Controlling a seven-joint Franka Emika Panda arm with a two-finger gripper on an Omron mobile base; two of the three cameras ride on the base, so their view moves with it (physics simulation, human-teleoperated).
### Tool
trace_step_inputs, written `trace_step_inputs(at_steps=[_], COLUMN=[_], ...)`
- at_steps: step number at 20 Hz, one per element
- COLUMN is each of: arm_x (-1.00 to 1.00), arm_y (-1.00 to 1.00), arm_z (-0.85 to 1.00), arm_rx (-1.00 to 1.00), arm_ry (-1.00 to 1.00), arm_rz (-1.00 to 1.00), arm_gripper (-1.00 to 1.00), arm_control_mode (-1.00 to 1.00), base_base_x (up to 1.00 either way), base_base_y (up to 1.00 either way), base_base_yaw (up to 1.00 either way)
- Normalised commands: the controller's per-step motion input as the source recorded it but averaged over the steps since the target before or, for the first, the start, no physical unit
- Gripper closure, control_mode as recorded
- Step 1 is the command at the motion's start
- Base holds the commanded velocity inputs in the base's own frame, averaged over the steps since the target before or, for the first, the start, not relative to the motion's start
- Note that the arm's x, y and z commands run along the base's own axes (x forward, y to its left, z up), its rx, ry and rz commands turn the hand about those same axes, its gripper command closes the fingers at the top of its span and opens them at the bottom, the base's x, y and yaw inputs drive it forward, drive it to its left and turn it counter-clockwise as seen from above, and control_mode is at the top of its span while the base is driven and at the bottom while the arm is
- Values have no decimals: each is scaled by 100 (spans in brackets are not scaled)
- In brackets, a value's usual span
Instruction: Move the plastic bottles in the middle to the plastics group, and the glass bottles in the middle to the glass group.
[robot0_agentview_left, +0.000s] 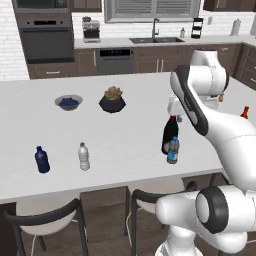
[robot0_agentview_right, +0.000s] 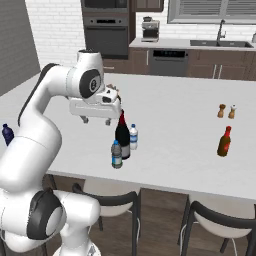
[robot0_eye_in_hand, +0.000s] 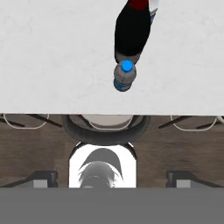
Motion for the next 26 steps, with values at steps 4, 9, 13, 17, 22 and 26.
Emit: trace_step_inputs(at_steps=[4, 9, 13, 17, 22, 26], arm_x=[0, 23, 46, 31, 29, 29], arm_y=[-24, -1, 0, 0, 1, 0], arm_z=[-60, -49, -29, -23, -30, -29], arm_rx=[0, -4, -1, 0, 0, 0], arm_ry=[0, -7, -23, -19, -11, 0], arm_rz=[0, 0, 0, 0, 0, 0], arm_gripper=[-100, -100, -100, -100, -100, -100], arm_control_mode=[-100, -100, -100, -100, -100, -100], base_base_x=[0, 0, 0, 0, 0, 0], base_base_y=[0, 0, 0, 0, 0, 0], base_base_yaw=[0, 0, 0, 0, 0, 0])
